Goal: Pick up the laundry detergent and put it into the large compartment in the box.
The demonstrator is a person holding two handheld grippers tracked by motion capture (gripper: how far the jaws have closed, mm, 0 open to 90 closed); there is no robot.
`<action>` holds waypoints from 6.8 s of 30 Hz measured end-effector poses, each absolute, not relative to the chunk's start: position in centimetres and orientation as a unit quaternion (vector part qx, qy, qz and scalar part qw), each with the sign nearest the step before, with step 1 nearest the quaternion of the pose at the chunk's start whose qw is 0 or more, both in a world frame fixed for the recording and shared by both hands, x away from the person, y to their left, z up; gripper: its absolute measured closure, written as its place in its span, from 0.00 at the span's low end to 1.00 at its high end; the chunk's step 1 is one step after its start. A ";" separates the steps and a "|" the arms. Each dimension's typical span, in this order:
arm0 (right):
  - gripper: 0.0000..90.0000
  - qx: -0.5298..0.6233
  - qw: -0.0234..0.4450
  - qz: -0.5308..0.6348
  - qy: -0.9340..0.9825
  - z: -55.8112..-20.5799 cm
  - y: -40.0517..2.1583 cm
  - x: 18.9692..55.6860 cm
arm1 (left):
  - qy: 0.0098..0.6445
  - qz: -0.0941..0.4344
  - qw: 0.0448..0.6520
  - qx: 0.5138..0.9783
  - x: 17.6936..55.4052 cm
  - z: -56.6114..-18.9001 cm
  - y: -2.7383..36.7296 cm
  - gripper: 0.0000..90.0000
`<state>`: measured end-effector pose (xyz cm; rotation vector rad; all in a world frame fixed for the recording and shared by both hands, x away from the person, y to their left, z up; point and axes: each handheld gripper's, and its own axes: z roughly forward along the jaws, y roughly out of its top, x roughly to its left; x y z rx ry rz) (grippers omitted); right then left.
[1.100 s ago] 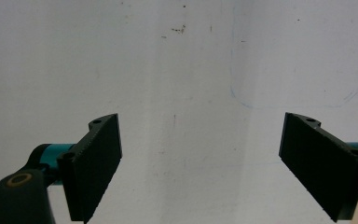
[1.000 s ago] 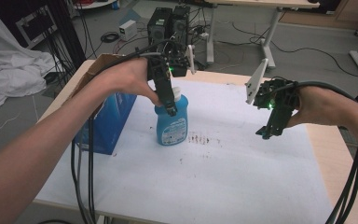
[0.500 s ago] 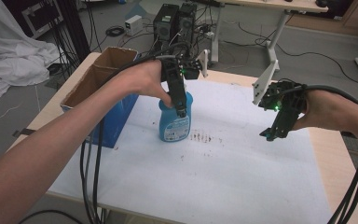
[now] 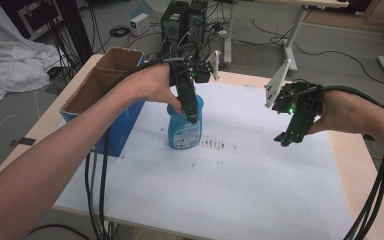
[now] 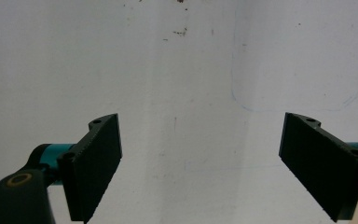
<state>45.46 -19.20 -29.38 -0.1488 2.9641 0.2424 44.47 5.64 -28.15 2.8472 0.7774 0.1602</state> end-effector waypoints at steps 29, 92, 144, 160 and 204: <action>0.14 -0.050 0.082 0.078 0.992 -29.4 -19.3 45.4 | 0.269 0.051 0.093 0.957 44.4 -28.3 5.2 0.28; 0.14 -0.047 0.081 0.080 0.992 -29.3 -19.5 45.3 | 0.251 0.041 0.088 0.963 44.4 -24.8 4.8 0.43; 0.14 -0.047 0.091 0.087 0.991 -28.8 -19.7 45.0 | 0.302 0.067 0.105 0.945 43.6 -9.2 11.7 0.43; 0.14 -0.050 0.090 0.081 0.991 -29.0 -19.5 45.0 | 0.353 0.082 0.099 0.927 42.9 -8.0 17.2 0.43; 0.14 -0.067 0.095 0.076 0.990 -29.2 -18.6 44.6 | 0.415 0.085 0.059 0.904 42.1 -11.2 24.1 0.43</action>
